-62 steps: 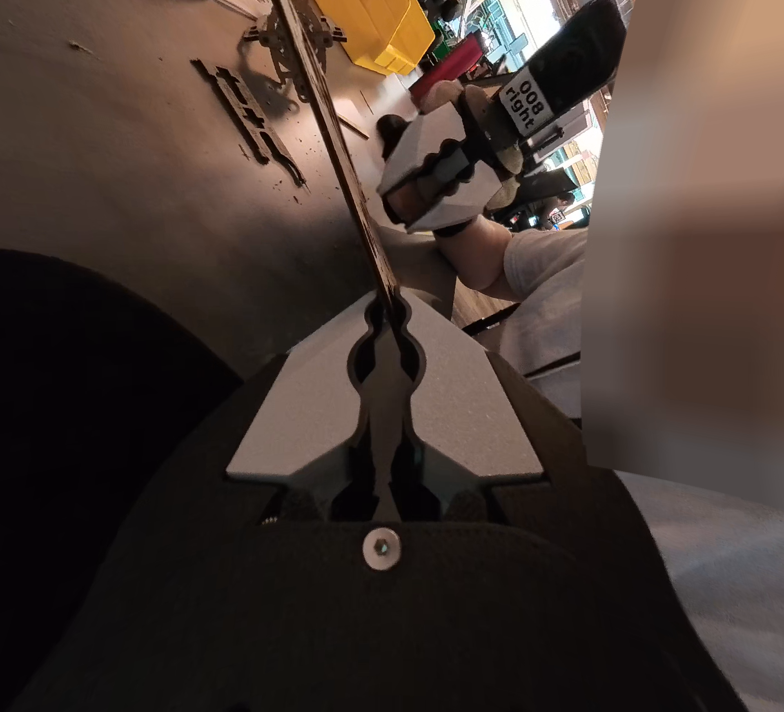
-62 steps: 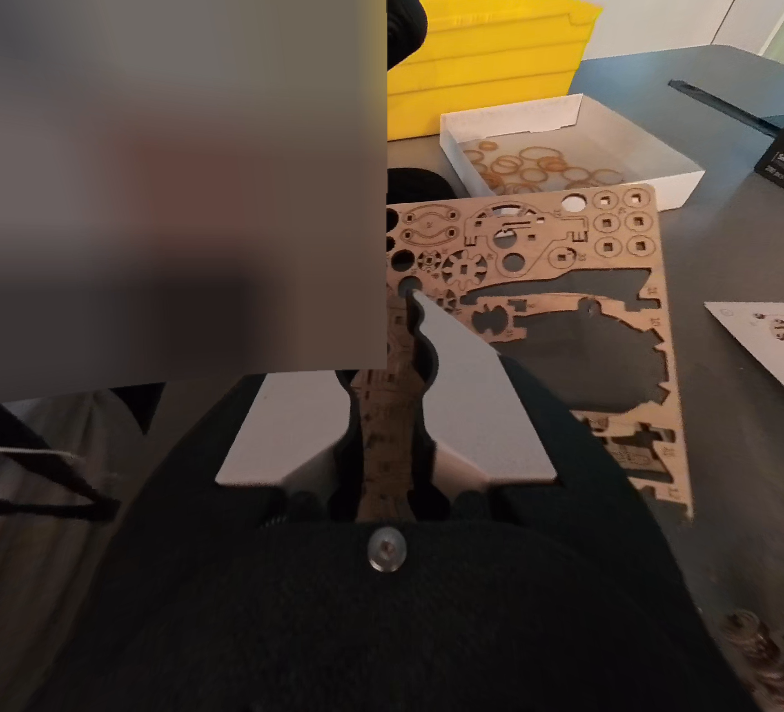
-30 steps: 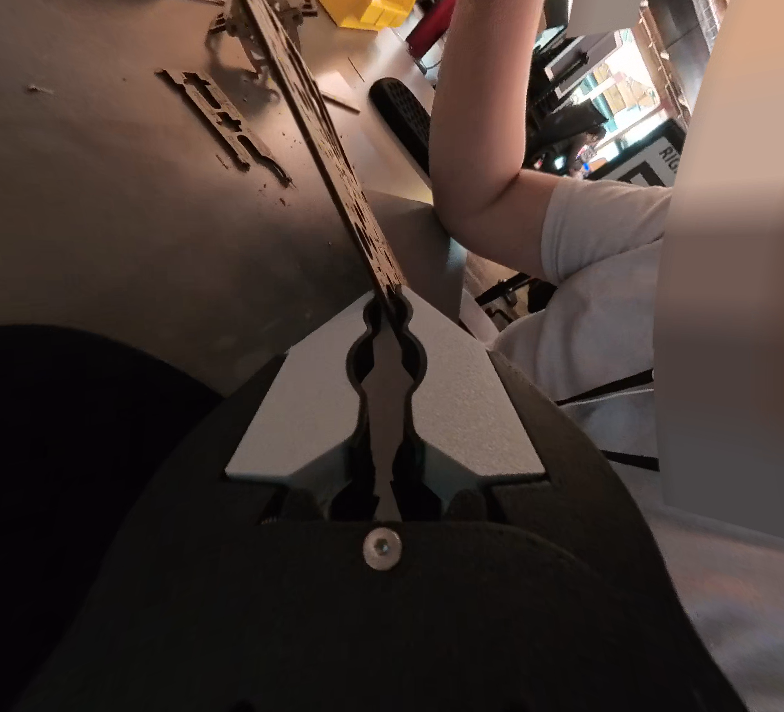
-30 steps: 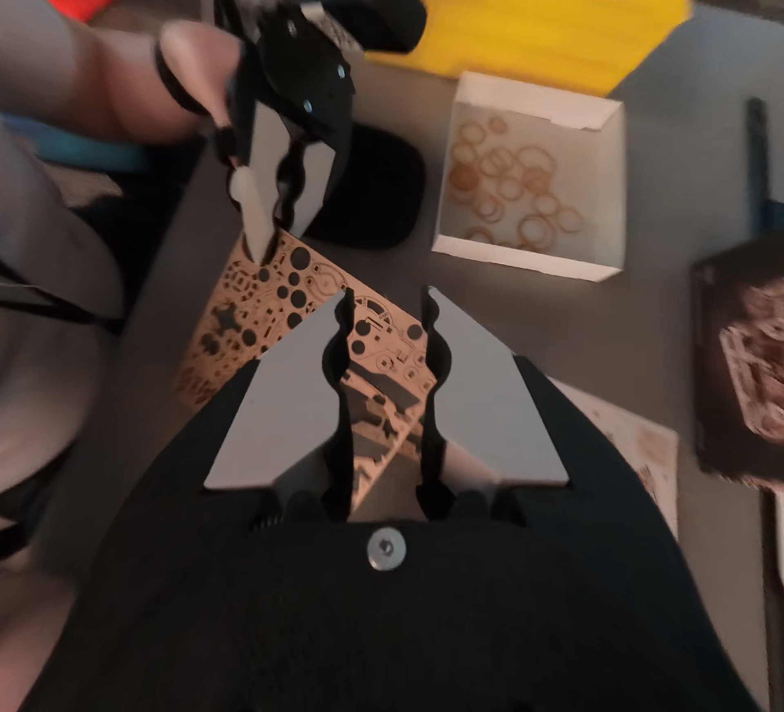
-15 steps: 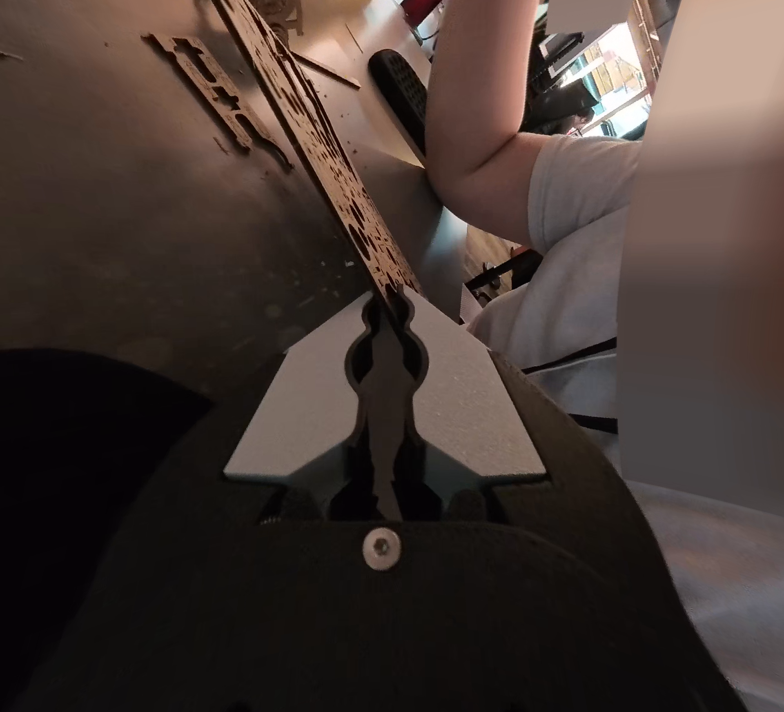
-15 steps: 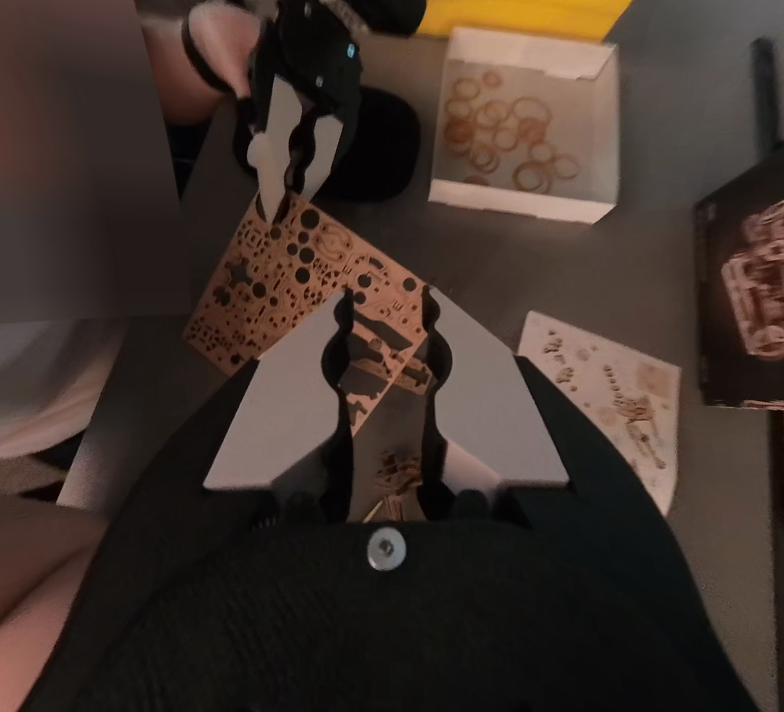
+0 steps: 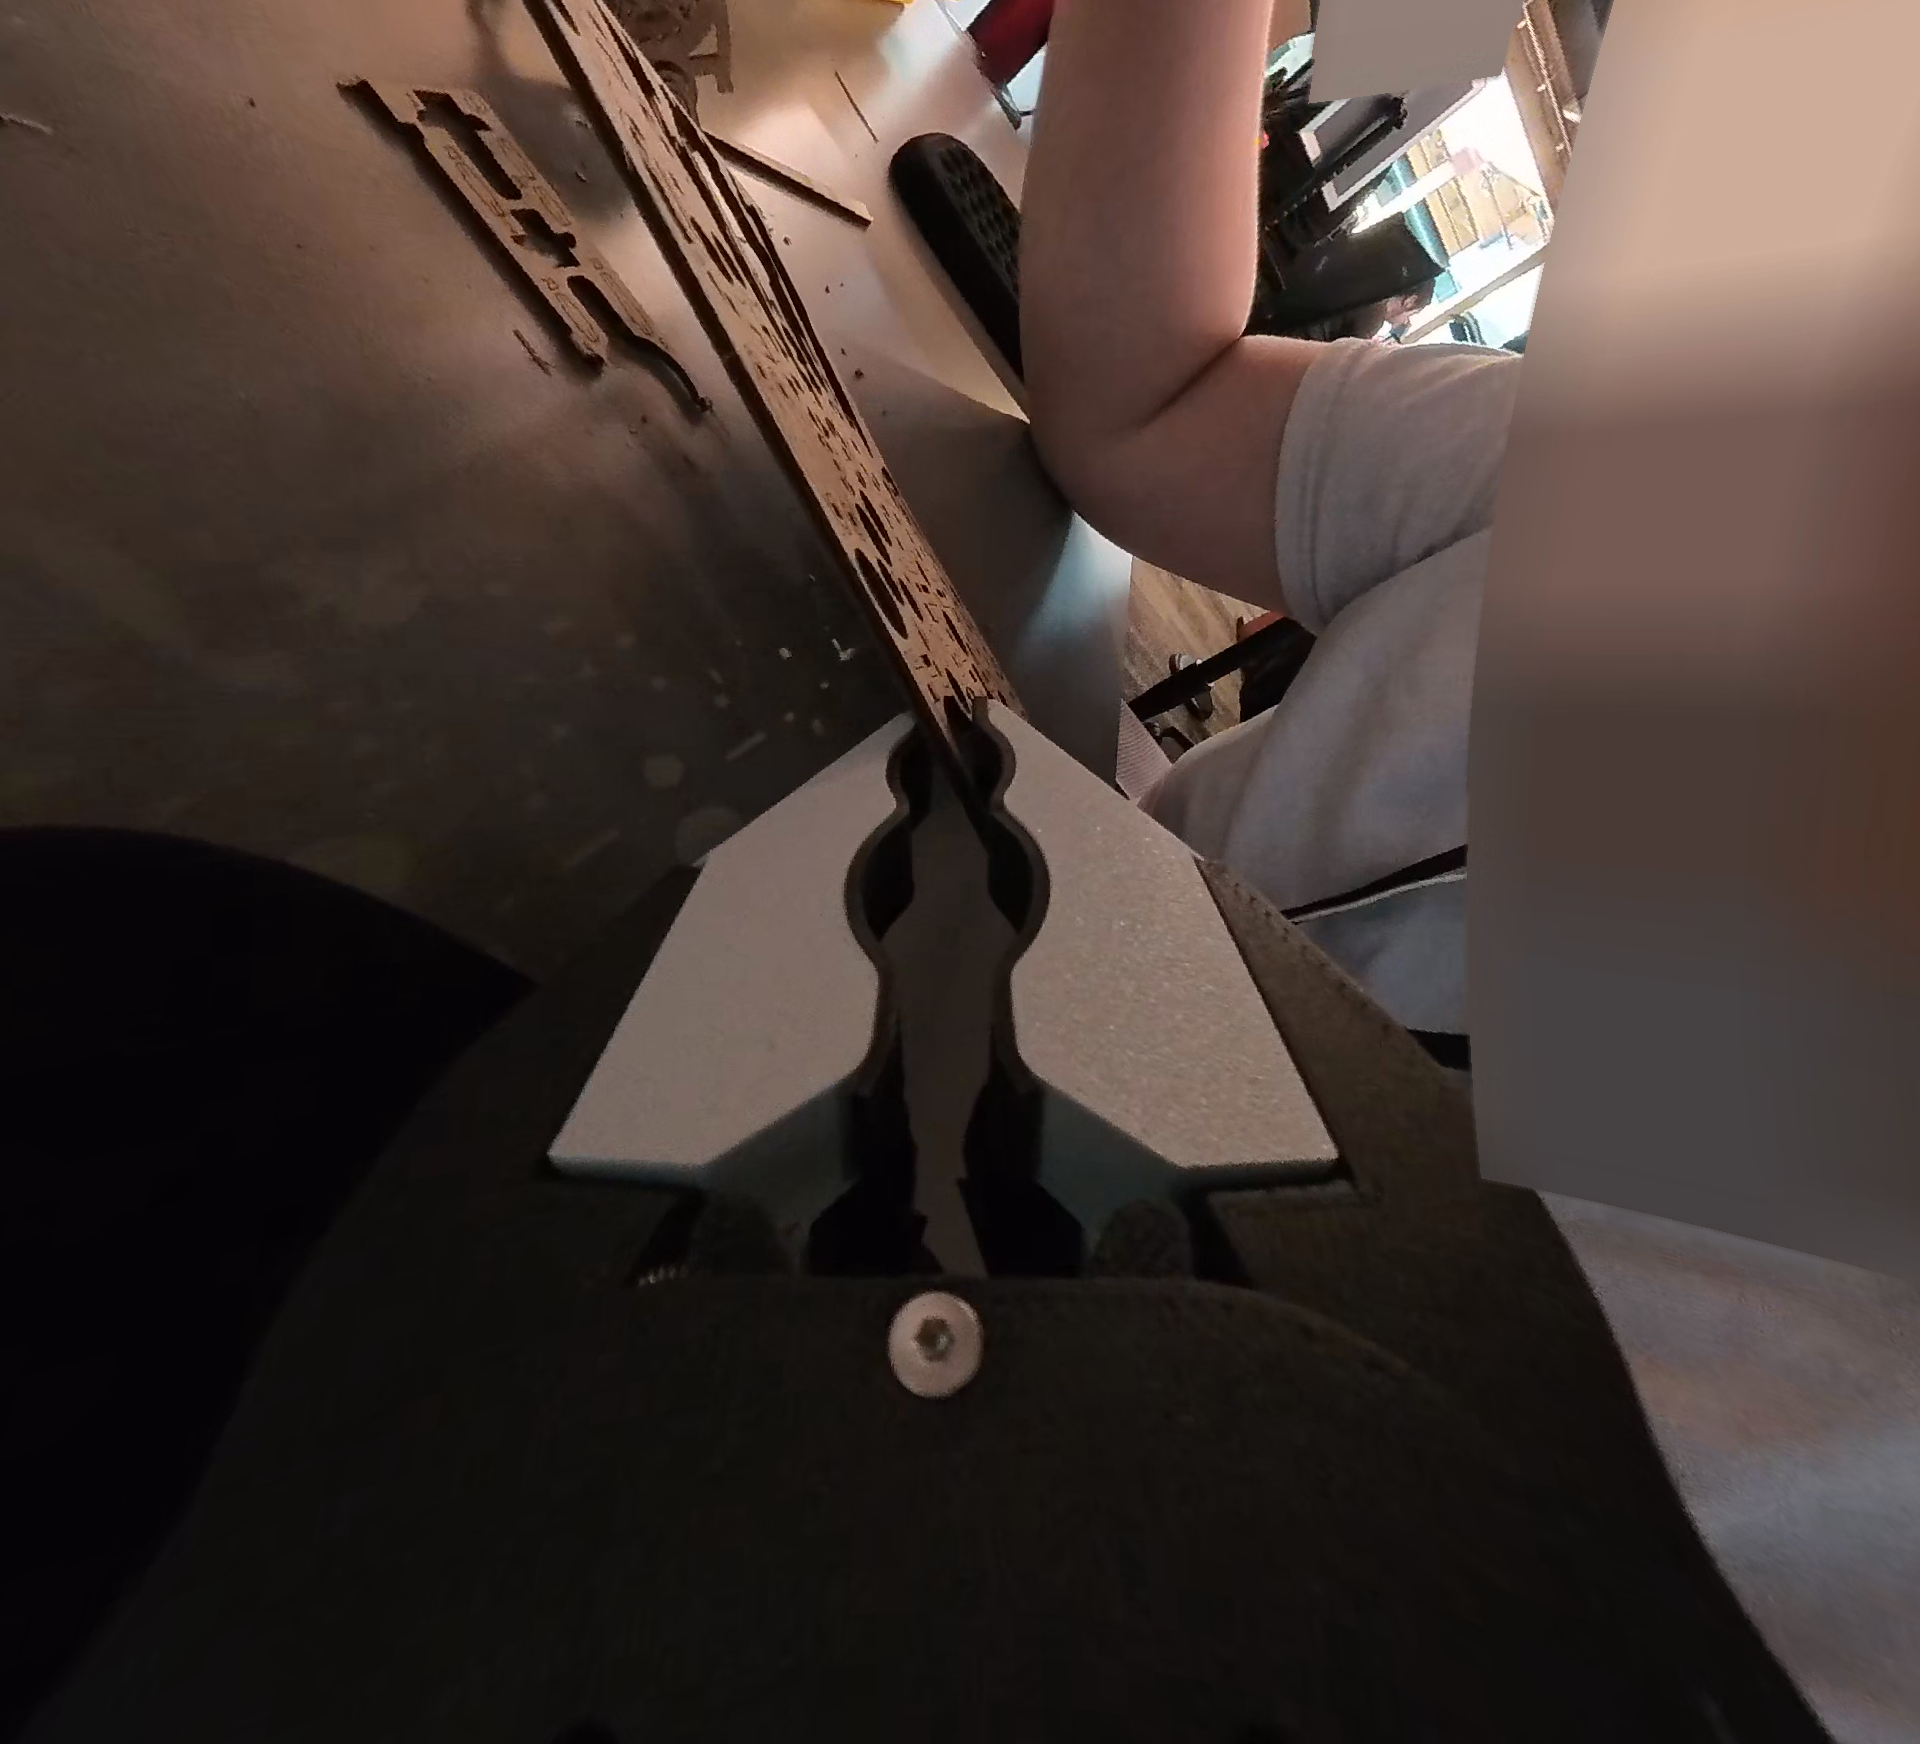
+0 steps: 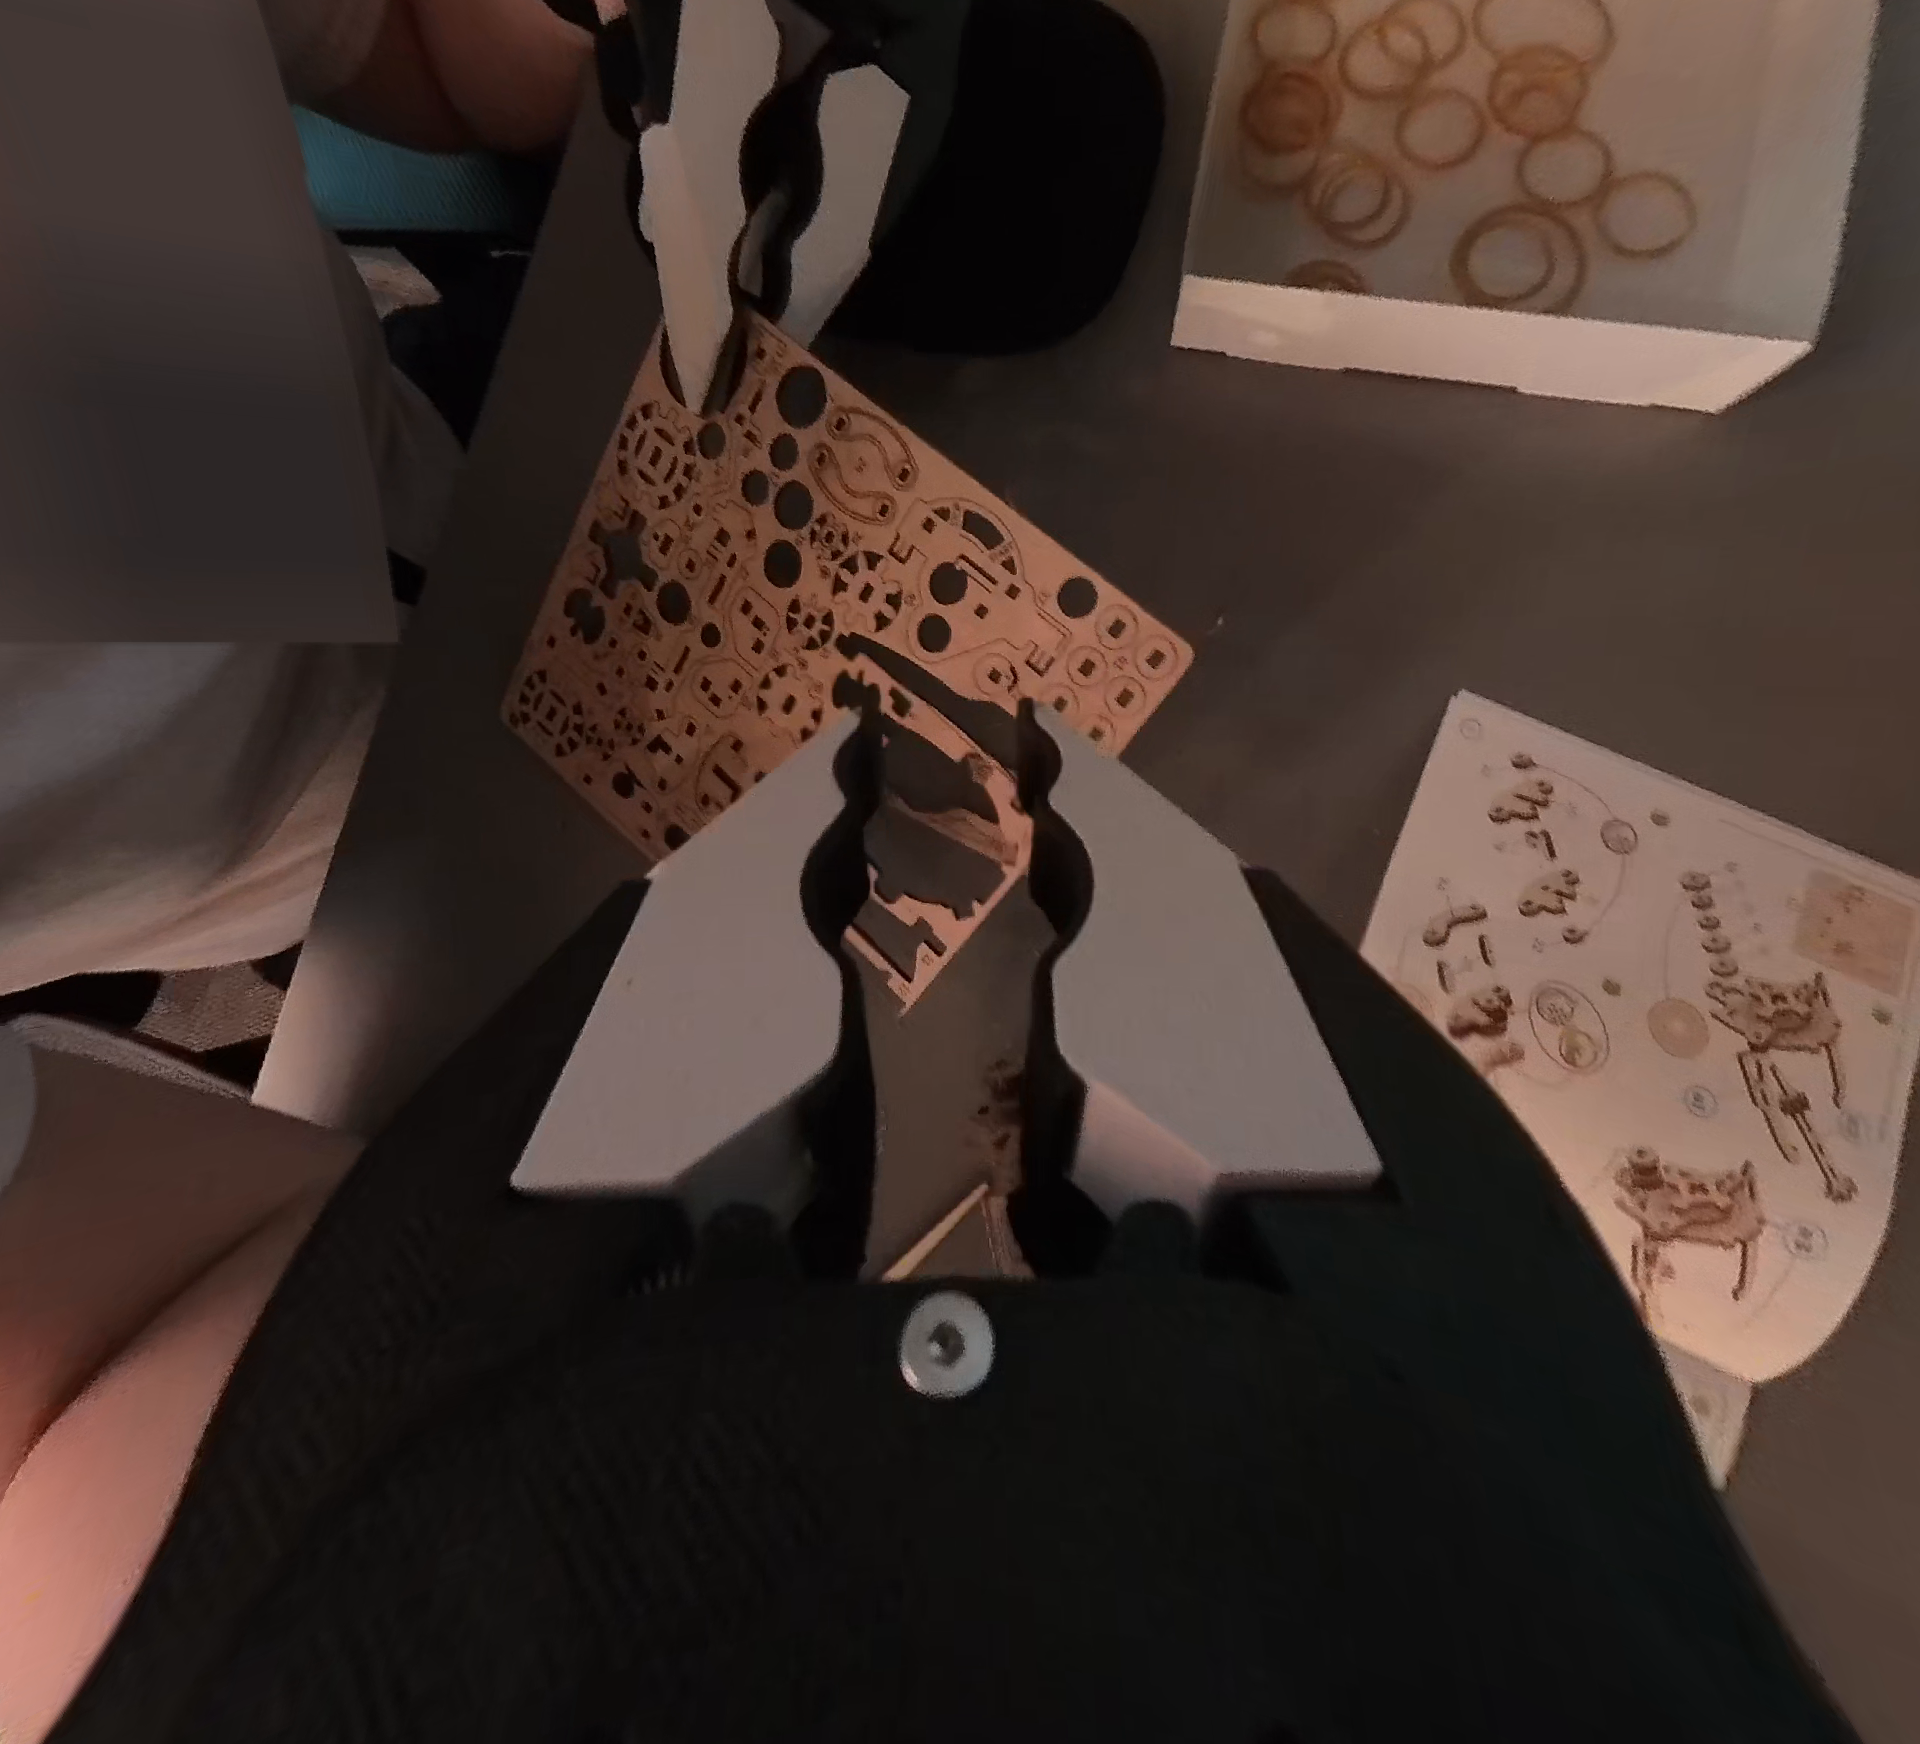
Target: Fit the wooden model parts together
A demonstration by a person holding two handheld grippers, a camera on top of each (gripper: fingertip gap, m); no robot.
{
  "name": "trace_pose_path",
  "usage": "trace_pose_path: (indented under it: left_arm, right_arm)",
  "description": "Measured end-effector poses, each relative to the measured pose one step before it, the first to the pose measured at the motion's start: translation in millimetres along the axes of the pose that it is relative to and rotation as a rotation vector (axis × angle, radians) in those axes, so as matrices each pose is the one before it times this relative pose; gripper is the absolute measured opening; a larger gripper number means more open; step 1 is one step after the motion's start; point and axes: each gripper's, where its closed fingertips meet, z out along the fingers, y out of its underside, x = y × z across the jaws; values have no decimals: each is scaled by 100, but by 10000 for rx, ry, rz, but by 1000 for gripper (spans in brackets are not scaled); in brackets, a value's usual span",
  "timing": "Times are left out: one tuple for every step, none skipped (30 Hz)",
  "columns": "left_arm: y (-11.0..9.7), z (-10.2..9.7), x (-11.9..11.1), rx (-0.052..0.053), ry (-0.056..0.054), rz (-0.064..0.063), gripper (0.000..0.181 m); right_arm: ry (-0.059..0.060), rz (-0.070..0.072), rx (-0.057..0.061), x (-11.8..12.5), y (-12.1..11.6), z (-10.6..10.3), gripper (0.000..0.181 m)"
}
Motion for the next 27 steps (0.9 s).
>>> trace_pose_path:
  left_arm:
    - [37, 29, -6, -20, -13, 16, 5]
    - [13, 20, 4, -19, -8, 18, 6]
    - [18, 23, 7, -12, -6, 15, 6]
    - [9, 19, 11, -12, 1, 9, 6]
    - [11, 24, 5, -15, 2, 3, 6]
    - [14, 16, 15, -16, 3, 9, 6]
    - [16, 25, 15, -16, 5, 19, 6]
    - [16, 28, 27, -20, 6, 21, 6]
    - [18, 40, 35, -24, 5, 31, 6]
    - [40, 48, 66, -42, 10, 63, 6]
    - [61, 53, 92, -53, 11, 81, 6]
    - [55, 52, 90, -46, 13, 72, 6]
    - [33, 18, 68, -28, 16, 48, 6]
    - [15, 21, 40, -9, 6, 35, 6]
    - [-8, -5, 22, 4, 2, 24, 6]
    - [-3, -1, 20, 5, 2, 18, 6]
    - [4, -2, 21, 2, -4, 27, 6]
    - [-2, 17, 14, -6, -17, 46, 6]
    - [68, 71, 6, -51, -51, 92, 7]
    - [147, 121, 68, -107, -40, 145, 7]
    - [153, 122, 162, -116, 2, 159, 7]
    - [91, 91, 112, -72, -10, 132, 8]
    - [33, 16, 56, -22, -4, 64, 8]
    - [6, -19, -21, 14, -4, -26, 8]
    - [10, -33, -44, 6, 17, -76, 8]
    - [25, 0, 25, -1, 44, -43, 8]
    - [20, 4, 49, -6, 15, 25, 8]
  right_arm:
    - [-141, -46, 40, -21, -225, 379, 25]
    - [-148, -17, -8, 4, -145, 457, 25]
    - [-174, -14, -1, -22, -95, 407, 26]
    - [-176, 4, 18, -12, -168, 583, 27]
    - [-143, 42, -71, 82, -134, 659, 29]
    - [-110, 3, -38, 117, -167, 634, 30]
    - [-77, -51, -12, 136, -235, 665, 31]
    - [1, -62, 20, 234, -366, 670, 33]
    - [-19, 17, 8, 144, -351, 615, 35]
    - [-151, 63, -50, -132, -238, 548, 36]
    - [-242, -18, -33, -321, -221, 487, 36]
    - [-157, -47, 57, -192, -295, 472, 36]
    - [-121, -33, 52, -102, -265, 480, 36]
    - [-177, 35, 17, -122, -190, 524, 36]
    - [-207, 121, -115, -154, 14, 565, 37]
    - [-201, 142, -206, -152, 170, 568, 38]
    - [-176, 135, -288, -165, 304, 564, 40]
    - [-160, 128, -369, -201, 398, 498, 41]
    - [-192, 98, -345, -307, 356, 392, 41]
    - [-151, 25, -172, -283, 109, 309, 41]
    - [-157, -80, -5, -279, -136, 232, 37]
    - [-236, -100, 76, -360, -277, 196, 31]
    - [-239, -20, 71, -291, -223, 166, 29]
    - [-117, 84, 2, -14, -92, 133, 28]
    - [-100, 155, -41, 55, 43, 101, 28]
    - [-162, 163, -1, -22, 9, 69, 28]
    - [-190, 99, 57, -70, -62, 74, 27]
